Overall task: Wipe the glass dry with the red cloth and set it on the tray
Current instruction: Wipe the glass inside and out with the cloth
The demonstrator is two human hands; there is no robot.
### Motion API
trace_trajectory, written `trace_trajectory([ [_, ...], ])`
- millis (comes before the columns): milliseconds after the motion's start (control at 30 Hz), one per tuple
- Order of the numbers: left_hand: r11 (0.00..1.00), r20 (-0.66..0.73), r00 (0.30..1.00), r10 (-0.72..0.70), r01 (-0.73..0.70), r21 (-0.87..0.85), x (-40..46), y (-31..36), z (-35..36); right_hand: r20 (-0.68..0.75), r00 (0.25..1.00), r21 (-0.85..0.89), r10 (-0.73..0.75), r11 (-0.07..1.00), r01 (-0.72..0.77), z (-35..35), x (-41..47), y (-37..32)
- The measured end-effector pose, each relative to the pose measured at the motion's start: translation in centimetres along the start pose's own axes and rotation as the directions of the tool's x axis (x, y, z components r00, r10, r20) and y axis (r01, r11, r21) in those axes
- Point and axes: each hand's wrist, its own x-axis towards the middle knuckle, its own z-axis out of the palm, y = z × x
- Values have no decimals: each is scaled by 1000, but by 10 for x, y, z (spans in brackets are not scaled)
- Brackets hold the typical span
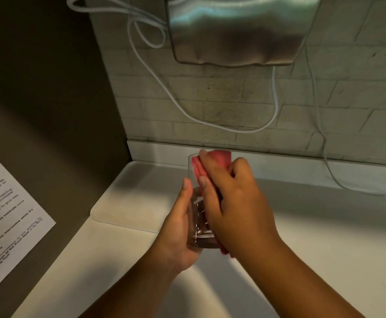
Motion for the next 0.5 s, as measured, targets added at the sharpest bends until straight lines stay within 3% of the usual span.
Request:
trace_trajectory([
  [133, 999, -14, 999, 30, -30, -38, -1, -2, 2, -68, 985, 213, 159, 967, -141, 8, 10, 13],
  [233, 997, -50, 999, 15, -18, -73, 1, 3, 3, -37, 984, 279, 175, 947, -158, 14, -5, 13],
  [500, 1000, -51, 998, 21, -21, 1, 3, 8, 0, 67, 998, 34, -12, 999, 10, 16, -23, 3],
])
